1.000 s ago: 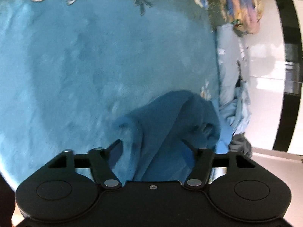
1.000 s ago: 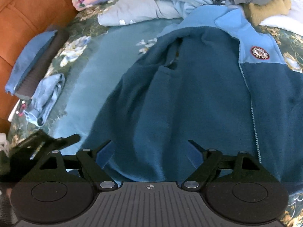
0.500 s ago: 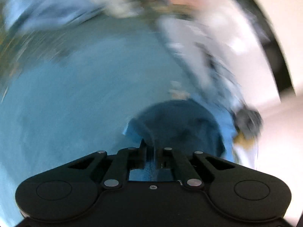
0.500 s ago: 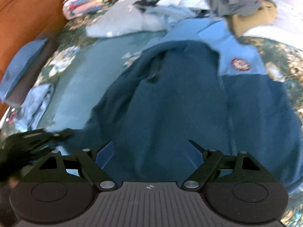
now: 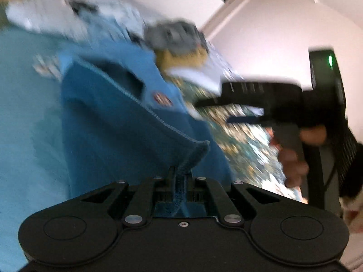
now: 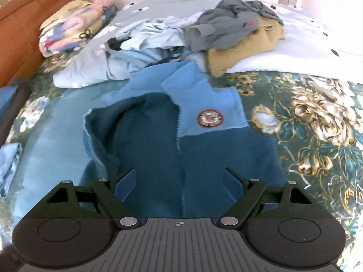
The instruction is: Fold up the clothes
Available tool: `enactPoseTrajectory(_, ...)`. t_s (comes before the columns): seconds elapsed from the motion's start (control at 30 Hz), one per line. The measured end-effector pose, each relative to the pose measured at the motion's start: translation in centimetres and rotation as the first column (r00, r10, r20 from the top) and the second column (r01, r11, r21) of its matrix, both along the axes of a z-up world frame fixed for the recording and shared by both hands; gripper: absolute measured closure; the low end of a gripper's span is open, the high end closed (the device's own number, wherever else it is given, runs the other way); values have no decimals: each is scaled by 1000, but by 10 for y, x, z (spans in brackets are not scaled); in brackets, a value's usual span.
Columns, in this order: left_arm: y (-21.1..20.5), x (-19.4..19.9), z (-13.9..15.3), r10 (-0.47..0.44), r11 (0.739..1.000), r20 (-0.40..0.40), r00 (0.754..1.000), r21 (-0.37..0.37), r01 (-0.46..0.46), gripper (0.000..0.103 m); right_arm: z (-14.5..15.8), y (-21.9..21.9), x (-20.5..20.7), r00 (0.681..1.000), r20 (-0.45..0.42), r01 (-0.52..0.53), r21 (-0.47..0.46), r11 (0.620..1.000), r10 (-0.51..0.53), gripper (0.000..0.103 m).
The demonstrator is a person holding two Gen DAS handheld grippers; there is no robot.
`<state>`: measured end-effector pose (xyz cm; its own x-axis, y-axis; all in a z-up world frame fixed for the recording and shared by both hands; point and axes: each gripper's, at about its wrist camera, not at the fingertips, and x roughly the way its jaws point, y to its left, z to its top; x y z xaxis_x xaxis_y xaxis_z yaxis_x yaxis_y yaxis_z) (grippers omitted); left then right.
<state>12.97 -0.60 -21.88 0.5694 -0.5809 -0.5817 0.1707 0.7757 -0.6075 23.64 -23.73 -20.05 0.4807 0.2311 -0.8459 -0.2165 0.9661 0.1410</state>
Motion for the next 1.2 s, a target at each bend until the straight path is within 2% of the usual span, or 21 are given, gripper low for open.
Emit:
enactPoseTrajectory(0.1, -22, 5, -16, -33, 999, -83, 996, 8, 34, 98, -7, -6, 12, 1000, -16, -23, 4, 1000, 23, 21)
enactPoseTrajectory(0.17, -26, 4, -16, -12, 1000, -101, 995, -1, 12, 89, -12, -6, 21, 999, -25, -45, 10, 999, 46, 21)
enactPoseTrajectory(0.2, -25, 3, -15, 0, 1000, -107, 994, -14, -1, 79, -14, -2, 25, 997, -28, -67, 17, 998, 67, 21)
enactPoseTrajectory(0.23, -23, 1, -14, 13, 999, -110, 994, -28, -16, 74, -17, 4, 31, 995, -30, -90, 24, 996, 91, 21)
enactPoseTrajectory(0.33, -15, -3, -14, 58, 996, -126, 990, -53, -65, 70, -28, 28, 55, 984, -45, -168, 60, 984, 171, 21)
enactPoseTrajectory(0.47, -4, -8, -19, 145, 986, -162, 976, -55, -156, 70, -49, 64, 86, 961, -94, -247, 113, 962, 258, 21)
enactPoseTrajectory(0.63, 14, -20, -20, 267, 959, -169, 949, -55, -280, 70, -68, 109, 110, 927, -118, -345, 103, 933, 356, 21)
enactPoseTrajectory(0.67, 19, -22, -21, 290, 951, -170, 942, -55, -303, 70, -72, 117, 114, 921, -125, -359, 94, 928, 369, 24)
enactPoseTrajectory(0.7, 23, -24, -22, 313, 944, -173, 934, -52, -326, 70, -75, 123, 118, 915, -136, -370, 95, 924, 380, 33)
enactPoseTrajectory(0.73, 27, -24, -23, 336, 936, -177, 925, -47, -349, 70, -77, 126, 121, 908, -152, -377, 110, 920, 390, 38)
enactPoseTrajectory(0.77, 31, -24, -25, 357, 928, -182, 916, -44, -370, 70, -78, 129, 123, 899, -173, -385, 129, 914, 403, 55)
enactPoseTrajectory(0.8, 36, -24, -26, 375, 920, -189, 907, -42, -390, 69, -79, 130, 124, 892, -190, -389, 136, 911, 409, 77)
enactPoseTrajectory(0.83, 38, -21, -28, 390, 914, -194, 900, -42, -405, 69, -81, 131, 123, 890, -204, -389, 129, 912, 408, 84)
enactPoseTrajectory(0.87, 39, -19, -30, 402, 908, -200, 894, -42, -418, 69, -81, 131, 122, 888, -211, -391, 123, 912, 409, 95)
enactPoseTrajectory(0.93, 45, -20, -29, 414, 902, -208, 886, -37, -430, 69, -74, 123, 117, 891, -192, -392, 130, 911, 411, 97)
enactPoseTrajectory(1.0, 52, -23, -27, 419, 900, -212, 883, -32, -435, 69, -62, 107, 112, 909, -161, -362, 150, 920, 384, 97)
enactPoseTrajectory(1.1, 60, -29, -26, 417, 902, -217, 882, -19, -431, 60, -38, 72, 103, 954, -104, -263, 151, 953, 280, 97)
enactPoseTrajectory(1.2, 68, -32, -28, 431, 897, -222, 875, -4, -443, 60, -26, 37, 96, 983, -76, -158, 106, 982, 166, 97)
